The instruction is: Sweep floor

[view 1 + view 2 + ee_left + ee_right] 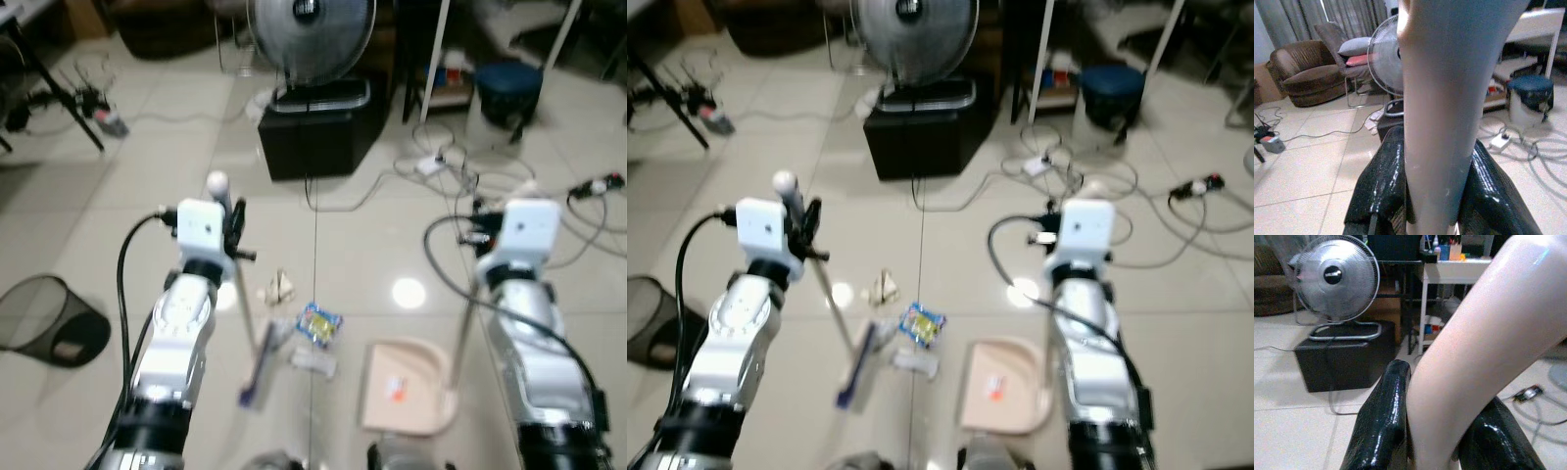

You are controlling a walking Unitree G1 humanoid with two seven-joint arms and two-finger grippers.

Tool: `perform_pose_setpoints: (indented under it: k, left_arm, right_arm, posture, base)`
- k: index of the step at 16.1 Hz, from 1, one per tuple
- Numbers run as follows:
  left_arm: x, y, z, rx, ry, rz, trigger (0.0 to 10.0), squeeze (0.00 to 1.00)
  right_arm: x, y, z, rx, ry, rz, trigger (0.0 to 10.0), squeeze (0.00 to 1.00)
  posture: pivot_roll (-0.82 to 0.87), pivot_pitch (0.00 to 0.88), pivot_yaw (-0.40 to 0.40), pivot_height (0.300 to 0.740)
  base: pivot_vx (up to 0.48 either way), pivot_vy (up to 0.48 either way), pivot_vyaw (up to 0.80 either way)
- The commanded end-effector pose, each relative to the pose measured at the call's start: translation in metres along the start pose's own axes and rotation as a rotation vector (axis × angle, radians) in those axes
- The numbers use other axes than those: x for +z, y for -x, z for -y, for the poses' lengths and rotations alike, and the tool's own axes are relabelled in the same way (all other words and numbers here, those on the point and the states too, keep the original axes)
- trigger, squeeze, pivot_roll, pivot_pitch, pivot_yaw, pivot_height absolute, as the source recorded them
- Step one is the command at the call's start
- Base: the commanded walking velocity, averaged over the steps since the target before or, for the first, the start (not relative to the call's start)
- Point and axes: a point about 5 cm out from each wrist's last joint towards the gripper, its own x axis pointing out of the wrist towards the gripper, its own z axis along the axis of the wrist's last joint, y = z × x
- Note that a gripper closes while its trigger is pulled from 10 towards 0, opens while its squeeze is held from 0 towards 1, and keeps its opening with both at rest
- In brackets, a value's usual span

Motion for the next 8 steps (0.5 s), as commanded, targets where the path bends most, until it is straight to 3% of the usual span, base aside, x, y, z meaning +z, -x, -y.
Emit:
perform_pose_setpoints:
  k: [1, 8]
  left_arm:
    - [0.0038, 0.0012, -0.0095, 0.023, -0.036, 0.018, 10.0, 0.0]
    - [0.0052, 0.0043, -0.0142, 0.052, -0.035, 0.034, 10.0, 0.0]
  right_arm:
    - [0.009, -0.0007, -0.0086, 0.022, -0.016, 0.051, 10.0, 0.0]
    - [0.0055, -0.0022, -0.0077, 0.024, -0.009, 0.053, 10.0, 0.0]
  posture:
    - [-0.03, 0.115, 0.086, 0.74]
    - [-0.02, 0.116, 0.088, 0.74]
  base:
    - [0.394, 0.0, 0.0]
    - [0.378, 0.0, 0.0]
